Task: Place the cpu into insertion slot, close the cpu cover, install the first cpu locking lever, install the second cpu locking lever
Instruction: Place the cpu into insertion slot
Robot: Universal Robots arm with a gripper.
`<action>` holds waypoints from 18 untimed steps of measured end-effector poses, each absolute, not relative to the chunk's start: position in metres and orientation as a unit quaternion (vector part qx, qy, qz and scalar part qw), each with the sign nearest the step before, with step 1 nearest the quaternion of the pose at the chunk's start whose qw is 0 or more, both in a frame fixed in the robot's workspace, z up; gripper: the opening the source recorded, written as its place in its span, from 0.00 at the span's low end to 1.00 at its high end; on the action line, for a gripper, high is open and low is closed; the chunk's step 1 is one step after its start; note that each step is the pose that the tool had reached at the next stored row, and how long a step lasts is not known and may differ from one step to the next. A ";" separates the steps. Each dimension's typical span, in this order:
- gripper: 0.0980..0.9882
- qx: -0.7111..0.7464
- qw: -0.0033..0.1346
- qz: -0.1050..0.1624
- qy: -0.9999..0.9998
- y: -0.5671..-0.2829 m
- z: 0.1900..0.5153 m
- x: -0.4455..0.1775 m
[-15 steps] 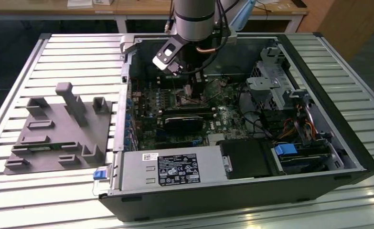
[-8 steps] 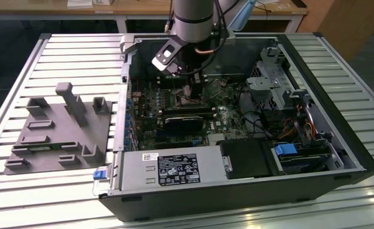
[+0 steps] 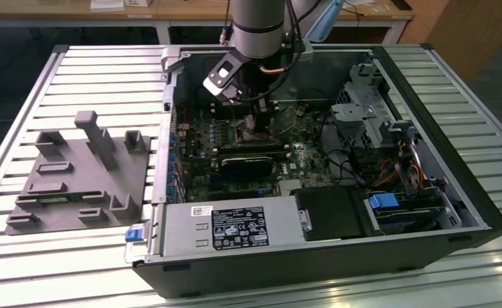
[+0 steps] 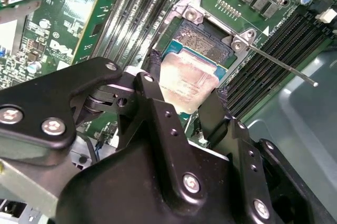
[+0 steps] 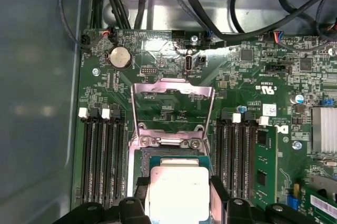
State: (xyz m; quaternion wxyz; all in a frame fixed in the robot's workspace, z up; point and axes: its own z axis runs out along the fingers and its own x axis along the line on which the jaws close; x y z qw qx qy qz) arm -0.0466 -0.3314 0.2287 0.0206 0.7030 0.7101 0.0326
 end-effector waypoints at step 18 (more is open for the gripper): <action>0.49 0.710 0.020 0.032 0.703 -0.330 0.212 -0.047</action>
